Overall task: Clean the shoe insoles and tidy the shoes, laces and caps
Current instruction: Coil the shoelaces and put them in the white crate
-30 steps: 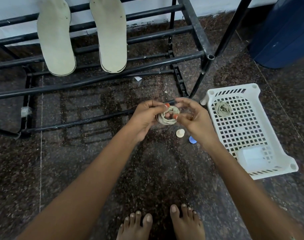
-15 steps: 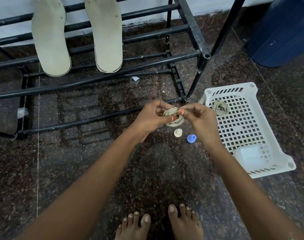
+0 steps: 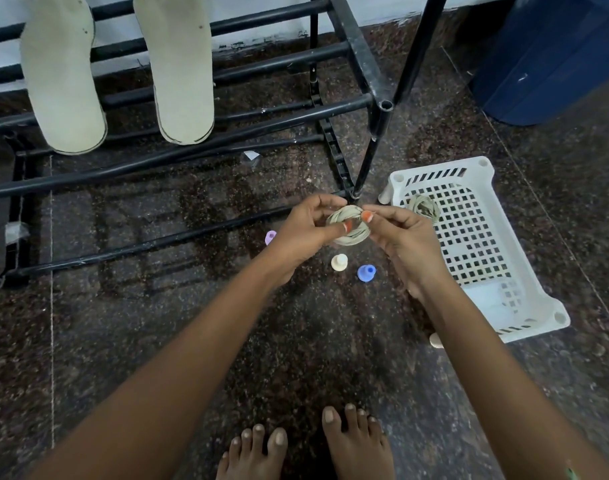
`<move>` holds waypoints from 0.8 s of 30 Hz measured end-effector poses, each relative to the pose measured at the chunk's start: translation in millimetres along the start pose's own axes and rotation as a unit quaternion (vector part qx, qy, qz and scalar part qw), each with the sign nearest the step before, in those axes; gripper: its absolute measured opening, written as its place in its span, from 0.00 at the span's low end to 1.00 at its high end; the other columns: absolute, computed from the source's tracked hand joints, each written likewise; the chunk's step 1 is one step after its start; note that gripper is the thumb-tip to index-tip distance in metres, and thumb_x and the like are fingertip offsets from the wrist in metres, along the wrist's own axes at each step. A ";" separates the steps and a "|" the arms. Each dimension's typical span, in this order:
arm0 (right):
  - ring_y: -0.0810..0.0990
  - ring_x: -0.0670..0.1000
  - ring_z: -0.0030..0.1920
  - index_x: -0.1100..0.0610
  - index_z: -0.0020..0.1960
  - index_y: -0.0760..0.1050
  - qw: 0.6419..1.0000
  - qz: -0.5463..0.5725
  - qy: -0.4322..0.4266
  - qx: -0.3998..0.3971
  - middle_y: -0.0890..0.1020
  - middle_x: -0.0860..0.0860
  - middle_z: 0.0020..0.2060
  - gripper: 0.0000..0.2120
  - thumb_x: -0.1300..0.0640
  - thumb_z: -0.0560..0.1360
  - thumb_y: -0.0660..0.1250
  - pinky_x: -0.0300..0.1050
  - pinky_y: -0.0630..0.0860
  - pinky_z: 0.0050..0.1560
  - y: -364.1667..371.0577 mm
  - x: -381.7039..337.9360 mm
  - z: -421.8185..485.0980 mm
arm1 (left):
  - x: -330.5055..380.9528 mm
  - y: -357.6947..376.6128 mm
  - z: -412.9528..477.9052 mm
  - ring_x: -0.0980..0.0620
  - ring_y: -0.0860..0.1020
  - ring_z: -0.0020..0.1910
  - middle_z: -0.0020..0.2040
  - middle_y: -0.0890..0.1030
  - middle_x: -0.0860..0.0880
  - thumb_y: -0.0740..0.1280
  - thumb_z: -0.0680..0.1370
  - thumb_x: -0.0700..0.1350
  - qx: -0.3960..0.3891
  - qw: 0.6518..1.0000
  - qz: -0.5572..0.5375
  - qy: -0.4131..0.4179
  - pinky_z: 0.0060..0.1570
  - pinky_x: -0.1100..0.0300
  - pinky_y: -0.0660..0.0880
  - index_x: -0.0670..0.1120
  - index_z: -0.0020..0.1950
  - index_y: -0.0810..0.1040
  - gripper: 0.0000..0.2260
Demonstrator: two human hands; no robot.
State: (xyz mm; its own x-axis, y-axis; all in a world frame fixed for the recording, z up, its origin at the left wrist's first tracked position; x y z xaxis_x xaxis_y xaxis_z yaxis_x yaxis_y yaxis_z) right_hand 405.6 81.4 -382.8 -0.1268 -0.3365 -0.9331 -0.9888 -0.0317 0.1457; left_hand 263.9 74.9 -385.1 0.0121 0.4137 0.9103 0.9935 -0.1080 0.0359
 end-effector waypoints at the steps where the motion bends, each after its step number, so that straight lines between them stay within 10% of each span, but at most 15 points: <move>1: 0.82 0.49 0.42 0.58 0.44 0.80 1.000 0.006 -0.006 0.009 0.85 0.49 0.37 0.06 0.66 0.71 0.66 0.41 0.79 0.49 -3.5 -1.0 0.1 | -0.6 3.0 1.5 0.54 0.78 0.46 0.53 0.80 0.46 0.69 0.75 0.38 0.000 1.000 0.001 -0.013 0.44 0.64 0.77 0.46 0.57 0.73 0.13; 12: 0.80 0.41 0.34 0.60 0.43 0.78 0.995 0.027 -0.004 0.100 0.83 0.46 0.30 0.06 0.69 0.71 0.66 0.32 0.75 0.38 -51.3 -2.0 1.3 | 0.5 38.3 17.3 0.58 0.77 0.34 0.36 0.78 0.49 0.70 0.72 0.33 0.088 0.994 -0.058 -0.006 0.31 0.71 0.75 0.44 0.41 0.70 0.11; 18: 0.80 0.42 0.37 0.56 0.42 0.78 0.986 -0.008 -0.001 0.169 0.83 0.44 0.31 0.06 0.66 0.71 0.68 0.32 0.75 0.39 -97.2 -2.3 8.7 | 9.0 83.4 44.1 0.52 0.80 0.45 0.49 0.83 0.42 0.71 0.72 0.33 0.094 0.994 0.040 0.033 0.46 0.66 0.77 0.40 0.42 0.79 0.04; 24: 0.77 0.40 0.29 0.55 0.37 0.76 0.965 -0.051 0.004 0.259 0.80 0.42 0.24 0.08 0.66 0.70 0.69 0.31 0.73 0.34 -138.7 -2.3 27.5 | 21.2 125.6 83.3 0.64 0.75 0.30 0.49 0.83 0.40 0.69 0.72 0.31 0.094 0.988 0.093 0.080 0.31 0.78 0.69 0.33 0.48 0.81 0.06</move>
State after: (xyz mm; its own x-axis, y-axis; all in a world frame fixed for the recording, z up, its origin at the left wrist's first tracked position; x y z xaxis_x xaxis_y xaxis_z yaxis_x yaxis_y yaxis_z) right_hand 540.9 112.4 -409.9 -0.0274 -0.3640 -0.9310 -0.9030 0.4085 -0.1331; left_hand 398.4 145.3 -395.6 0.1940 0.2519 0.9481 0.9794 0.0062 -0.2020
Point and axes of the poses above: each hand's wrist, its own z-axis towards the middle knuckle, its own y-axis out of the palm, x = y × z, the point moved 5 cm from there along z, towards the middle knuckle
